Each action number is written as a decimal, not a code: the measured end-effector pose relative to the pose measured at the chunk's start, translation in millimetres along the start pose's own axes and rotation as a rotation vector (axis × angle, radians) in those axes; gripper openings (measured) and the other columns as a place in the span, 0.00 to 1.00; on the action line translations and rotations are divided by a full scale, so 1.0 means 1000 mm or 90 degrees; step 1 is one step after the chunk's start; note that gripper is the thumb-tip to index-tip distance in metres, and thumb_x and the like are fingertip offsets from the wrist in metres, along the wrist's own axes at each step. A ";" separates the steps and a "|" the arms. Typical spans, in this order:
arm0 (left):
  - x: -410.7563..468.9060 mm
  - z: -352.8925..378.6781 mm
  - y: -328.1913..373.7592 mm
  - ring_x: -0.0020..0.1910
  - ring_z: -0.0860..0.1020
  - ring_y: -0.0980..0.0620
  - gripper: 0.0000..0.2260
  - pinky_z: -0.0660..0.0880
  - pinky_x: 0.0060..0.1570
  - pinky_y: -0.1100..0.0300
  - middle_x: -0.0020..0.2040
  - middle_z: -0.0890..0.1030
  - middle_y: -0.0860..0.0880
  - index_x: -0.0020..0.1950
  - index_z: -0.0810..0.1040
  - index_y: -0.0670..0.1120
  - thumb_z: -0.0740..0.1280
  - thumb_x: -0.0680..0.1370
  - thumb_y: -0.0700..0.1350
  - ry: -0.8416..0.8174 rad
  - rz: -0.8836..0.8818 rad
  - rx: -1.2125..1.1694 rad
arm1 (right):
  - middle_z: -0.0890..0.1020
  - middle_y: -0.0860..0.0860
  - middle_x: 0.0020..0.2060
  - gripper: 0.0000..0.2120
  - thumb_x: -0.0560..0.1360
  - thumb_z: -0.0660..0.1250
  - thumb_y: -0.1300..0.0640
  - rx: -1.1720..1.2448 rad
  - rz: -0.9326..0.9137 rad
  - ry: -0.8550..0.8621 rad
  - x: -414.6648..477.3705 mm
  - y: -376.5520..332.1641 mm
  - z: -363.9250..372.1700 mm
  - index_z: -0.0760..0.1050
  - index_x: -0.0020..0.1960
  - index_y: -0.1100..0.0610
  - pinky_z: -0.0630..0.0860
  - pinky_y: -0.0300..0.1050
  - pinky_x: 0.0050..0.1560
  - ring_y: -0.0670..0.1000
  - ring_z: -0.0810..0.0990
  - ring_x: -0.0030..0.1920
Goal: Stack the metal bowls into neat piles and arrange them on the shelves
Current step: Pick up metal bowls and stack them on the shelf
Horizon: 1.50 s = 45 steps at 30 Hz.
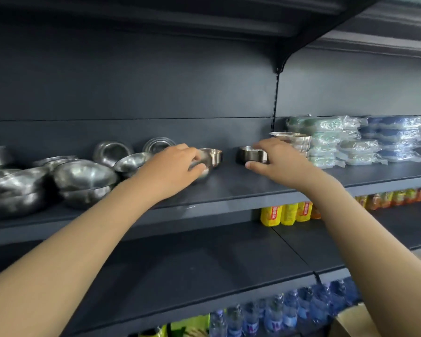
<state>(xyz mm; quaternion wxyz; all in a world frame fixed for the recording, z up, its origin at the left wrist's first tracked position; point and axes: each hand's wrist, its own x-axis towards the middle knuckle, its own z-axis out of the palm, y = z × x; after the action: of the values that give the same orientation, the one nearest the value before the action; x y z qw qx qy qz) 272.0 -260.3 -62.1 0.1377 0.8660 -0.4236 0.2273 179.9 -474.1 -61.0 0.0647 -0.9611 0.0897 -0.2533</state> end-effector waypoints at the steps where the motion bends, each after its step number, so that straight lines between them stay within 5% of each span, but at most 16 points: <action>1: -0.013 -0.008 -0.006 0.58 0.73 0.49 0.15 0.71 0.54 0.54 0.59 0.75 0.49 0.61 0.74 0.47 0.58 0.79 0.53 -0.005 -0.009 0.013 | 0.71 0.57 0.67 0.27 0.76 0.65 0.45 -0.004 -0.006 -0.010 -0.004 -0.014 0.002 0.67 0.70 0.58 0.66 0.52 0.67 0.57 0.68 0.68; 7: -0.072 -0.046 -0.044 0.58 0.73 0.47 0.17 0.73 0.54 0.48 0.59 0.75 0.48 0.64 0.71 0.46 0.56 0.80 0.53 -0.028 -0.051 0.070 | 0.73 0.56 0.63 0.26 0.76 0.64 0.44 -0.004 -0.043 -0.041 -0.013 -0.082 0.017 0.68 0.69 0.56 0.69 0.55 0.64 0.57 0.70 0.65; 10: -0.085 -0.056 -0.063 0.57 0.73 0.49 0.17 0.72 0.50 0.54 0.58 0.75 0.49 0.64 0.71 0.46 0.56 0.80 0.53 -0.034 -0.059 0.094 | 0.74 0.56 0.63 0.25 0.74 0.64 0.43 0.012 -0.059 -0.057 -0.008 -0.104 0.028 0.70 0.67 0.55 0.70 0.56 0.63 0.57 0.71 0.64; 15: -0.085 -0.054 -0.088 0.61 0.72 0.48 0.19 0.72 0.56 0.52 0.63 0.73 0.49 0.68 0.68 0.47 0.55 0.80 0.54 -0.050 -0.074 0.136 | 0.72 0.54 0.67 0.26 0.75 0.65 0.44 0.046 -0.080 -0.097 0.011 -0.118 0.051 0.68 0.70 0.52 0.68 0.50 0.65 0.55 0.70 0.67; 20: -0.057 -0.023 -0.114 0.59 0.73 0.50 0.21 0.72 0.54 0.55 0.62 0.74 0.50 0.66 0.70 0.46 0.54 0.80 0.57 -0.057 -0.081 0.157 | 0.75 0.54 0.62 0.26 0.74 0.66 0.43 0.085 -0.084 -0.120 0.048 -0.109 0.084 0.69 0.68 0.53 0.70 0.45 0.56 0.53 0.74 0.60; 27: -0.017 0.034 -0.127 0.60 0.72 0.50 0.25 0.72 0.56 0.56 0.62 0.73 0.48 0.67 0.67 0.44 0.52 0.79 0.60 -0.093 -0.124 0.118 | 0.73 0.47 0.64 0.40 0.64 0.67 0.32 0.194 -0.108 -0.201 0.096 -0.080 0.116 0.64 0.72 0.48 0.68 0.40 0.58 0.47 0.73 0.61; 31: -0.012 0.049 -0.125 0.67 0.68 0.51 0.33 0.66 0.60 0.62 0.72 0.65 0.47 0.76 0.53 0.43 0.50 0.78 0.63 -0.098 -0.145 0.109 | 0.73 0.44 0.62 0.48 0.55 0.65 0.27 0.257 -0.148 -0.212 0.104 -0.070 0.126 0.63 0.71 0.45 0.73 0.39 0.59 0.41 0.77 0.55; 36: -0.015 0.061 -0.123 0.66 0.70 0.50 0.40 0.69 0.61 0.59 0.74 0.60 0.49 0.77 0.40 0.46 0.54 0.75 0.65 -0.106 -0.186 0.015 | 0.61 0.44 0.72 0.59 0.52 0.59 0.20 0.220 -0.168 -0.191 0.102 -0.065 0.142 0.54 0.76 0.48 0.65 0.44 0.69 0.44 0.63 0.70; 45: -0.023 0.079 -0.124 0.66 0.68 0.59 0.40 0.68 0.66 0.60 0.74 0.53 0.58 0.76 0.37 0.54 0.62 0.75 0.58 -0.045 -0.248 -0.334 | 0.64 0.47 0.70 0.60 0.52 0.63 0.20 0.347 -0.100 -0.151 0.098 -0.069 0.151 0.57 0.76 0.51 0.68 0.51 0.69 0.48 0.66 0.70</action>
<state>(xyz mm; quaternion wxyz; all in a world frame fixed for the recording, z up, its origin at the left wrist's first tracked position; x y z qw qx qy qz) 380.1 -203.9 -147.8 0.3820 0.8733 -0.2983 0.0494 349.2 -414.9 -133.1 0.3104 -0.9352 -0.0645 -0.1580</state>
